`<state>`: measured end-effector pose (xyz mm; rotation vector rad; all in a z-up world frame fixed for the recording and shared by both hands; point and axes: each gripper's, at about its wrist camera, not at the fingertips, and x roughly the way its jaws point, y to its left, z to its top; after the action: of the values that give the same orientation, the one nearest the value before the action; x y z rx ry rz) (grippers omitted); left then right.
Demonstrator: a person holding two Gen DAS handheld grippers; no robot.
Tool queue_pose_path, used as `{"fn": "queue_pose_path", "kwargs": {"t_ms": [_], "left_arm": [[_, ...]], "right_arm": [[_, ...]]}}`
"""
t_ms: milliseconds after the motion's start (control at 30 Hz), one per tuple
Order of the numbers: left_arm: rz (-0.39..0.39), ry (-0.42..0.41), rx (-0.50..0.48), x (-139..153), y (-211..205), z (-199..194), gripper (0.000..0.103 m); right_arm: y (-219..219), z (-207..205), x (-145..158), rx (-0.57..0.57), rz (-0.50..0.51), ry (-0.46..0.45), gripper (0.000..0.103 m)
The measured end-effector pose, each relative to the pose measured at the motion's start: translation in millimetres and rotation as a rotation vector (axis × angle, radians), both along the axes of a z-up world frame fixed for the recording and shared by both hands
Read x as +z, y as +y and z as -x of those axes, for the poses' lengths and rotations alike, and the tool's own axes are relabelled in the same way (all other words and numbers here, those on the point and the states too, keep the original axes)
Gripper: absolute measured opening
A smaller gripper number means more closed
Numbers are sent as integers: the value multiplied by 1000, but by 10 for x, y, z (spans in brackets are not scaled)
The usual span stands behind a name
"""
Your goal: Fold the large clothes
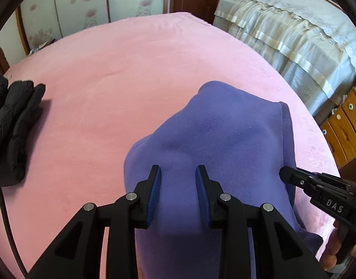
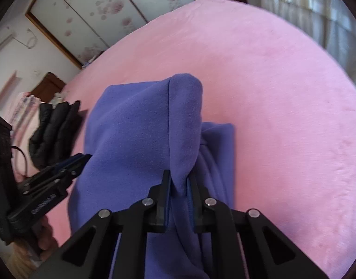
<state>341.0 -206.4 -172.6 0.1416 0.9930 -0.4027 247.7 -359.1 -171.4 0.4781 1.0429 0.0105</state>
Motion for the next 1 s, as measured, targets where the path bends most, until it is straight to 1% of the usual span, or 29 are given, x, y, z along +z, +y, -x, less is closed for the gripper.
{"fn": "queue_pose_path", "kwargs": {"t_ms": [100,167,233,400,467,533,633,700,733,833,900,1000], "left_arm": [[-44,-52,-10,-43,-119,150,28],[-70,-78,-3,-113,-178,199,28],[-90,-93,0,-171,-224,205,28],[-106,-80,27,-290,-347,73,28],[-130,-98,33,-337,-391,43,29],[-151,-121,35,-339,-418,64,29],[-166,-158,27,-307,-392,139,29],[-157,-172,30,-300,-333,170,29],[-148,-172,34,-300,-308,172,29],[-159,-189,39,-294,-314,200,29],[-189,-209,40,-295,-357,232,29],[-210,-228,44,-275,-381,263,29]], "right_arm": [[21,167,4,-58,77,12,10],[32,245,-79,-91,95,30,9],[44,278,-233,-111,93,51,9],[98,177,-495,-147,137,52,11],[111,120,-552,-151,156,50,11],[85,80,-580,-162,150,55,12],[19,101,-524,-137,122,62,14],[-90,167,-426,-130,67,69,27],[-135,206,-374,-132,49,70,29],[-163,374,-189,-107,17,53,29],[-105,509,-60,-63,29,44,29],[7,691,69,-14,44,36,29]]}}
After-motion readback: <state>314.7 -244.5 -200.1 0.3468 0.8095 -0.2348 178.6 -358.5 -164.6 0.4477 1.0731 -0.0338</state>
